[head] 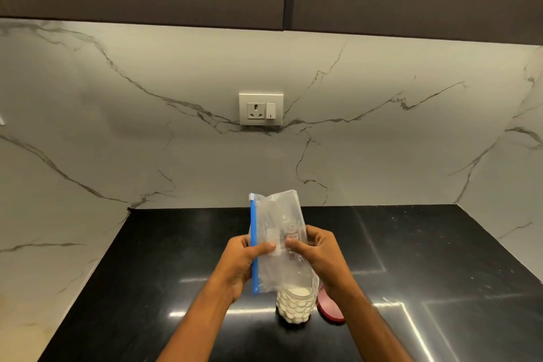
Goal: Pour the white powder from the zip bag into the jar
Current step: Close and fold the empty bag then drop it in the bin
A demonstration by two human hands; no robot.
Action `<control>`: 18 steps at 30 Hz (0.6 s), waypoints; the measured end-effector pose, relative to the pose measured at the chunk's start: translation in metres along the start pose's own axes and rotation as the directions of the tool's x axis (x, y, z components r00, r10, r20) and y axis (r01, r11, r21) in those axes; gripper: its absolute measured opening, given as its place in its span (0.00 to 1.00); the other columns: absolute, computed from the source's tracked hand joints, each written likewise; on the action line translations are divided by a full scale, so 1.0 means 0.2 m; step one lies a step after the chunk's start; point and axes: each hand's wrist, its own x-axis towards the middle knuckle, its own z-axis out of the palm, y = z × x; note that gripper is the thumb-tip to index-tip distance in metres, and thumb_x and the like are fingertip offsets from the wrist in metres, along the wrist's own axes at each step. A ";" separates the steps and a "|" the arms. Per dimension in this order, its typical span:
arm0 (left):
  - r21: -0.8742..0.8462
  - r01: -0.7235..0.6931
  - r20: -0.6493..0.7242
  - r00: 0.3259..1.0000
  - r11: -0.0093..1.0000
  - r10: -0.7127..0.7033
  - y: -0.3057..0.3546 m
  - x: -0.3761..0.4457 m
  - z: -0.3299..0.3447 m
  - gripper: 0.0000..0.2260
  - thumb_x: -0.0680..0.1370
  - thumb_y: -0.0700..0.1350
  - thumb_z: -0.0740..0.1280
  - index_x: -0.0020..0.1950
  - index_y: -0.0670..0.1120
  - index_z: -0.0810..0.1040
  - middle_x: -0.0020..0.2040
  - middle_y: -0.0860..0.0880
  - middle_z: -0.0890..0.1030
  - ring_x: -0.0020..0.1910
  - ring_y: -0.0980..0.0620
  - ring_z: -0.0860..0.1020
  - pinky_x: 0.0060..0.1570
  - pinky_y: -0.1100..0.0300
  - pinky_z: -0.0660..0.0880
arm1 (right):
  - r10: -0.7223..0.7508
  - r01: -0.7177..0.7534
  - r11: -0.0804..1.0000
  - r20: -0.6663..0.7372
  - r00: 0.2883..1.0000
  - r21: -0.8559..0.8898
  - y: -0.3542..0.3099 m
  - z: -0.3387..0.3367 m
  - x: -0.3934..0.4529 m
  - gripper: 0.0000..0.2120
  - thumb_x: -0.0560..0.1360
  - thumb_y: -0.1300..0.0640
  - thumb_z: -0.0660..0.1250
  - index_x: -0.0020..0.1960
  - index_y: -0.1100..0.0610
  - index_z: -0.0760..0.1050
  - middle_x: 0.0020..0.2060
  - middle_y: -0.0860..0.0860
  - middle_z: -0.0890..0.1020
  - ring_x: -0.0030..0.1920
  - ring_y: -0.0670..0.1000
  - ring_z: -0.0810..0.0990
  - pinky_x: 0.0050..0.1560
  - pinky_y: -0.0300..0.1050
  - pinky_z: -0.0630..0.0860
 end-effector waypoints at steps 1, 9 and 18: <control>0.005 -0.010 -0.009 1.000 1.000 0.010 0.01 0.01 -0.01 0.18 0.70 0.40 0.76 0.59 0.40 0.80 0.50 0.42 0.86 0.49 0.42 0.86 0.50 0.43 0.82 | 0.017 -0.017 1.000 0.009 1.000 0.019 0.00 -0.01 0.00 0.14 0.74 0.59 0.72 0.58 0.59 0.79 0.49 0.53 0.86 0.49 0.53 0.86 0.51 0.53 0.83; 0.101 -0.081 0.095 0.993 0.992 0.071 0.05 0.04 -0.04 0.13 0.73 0.39 0.74 0.56 0.41 0.82 0.52 0.41 0.86 0.50 0.41 0.85 0.50 0.45 0.82 | 0.031 -0.034 0.999 0.069 0.997 0.043 0.00 -0.08 -0.01 0.12 0.77 0.53 0.67 0.57 0.57 0.80 0.48 0.52 0.86 0.49 0.54 0.86 0.48 0.52 0.84; -0.135 -0.174 0.164 0.967 0.975 0.195 0.07 0.04 -0.03 0.17 0.72 0.37 0.70 0.60 0.41 0.81 0.56 0.39 0.84 0.53 0.39 0.84 0.47 0.48 0.84 | -0.015 -0.012 0.980 0.134 0.991 0.200 -0.05 -0.16 0.03 0.14 0.76 0.59 0.68 0.60 0.62 0.79 0.53 0.60 0.85 0.51 0.60 0.85 0.44 0.52 0.84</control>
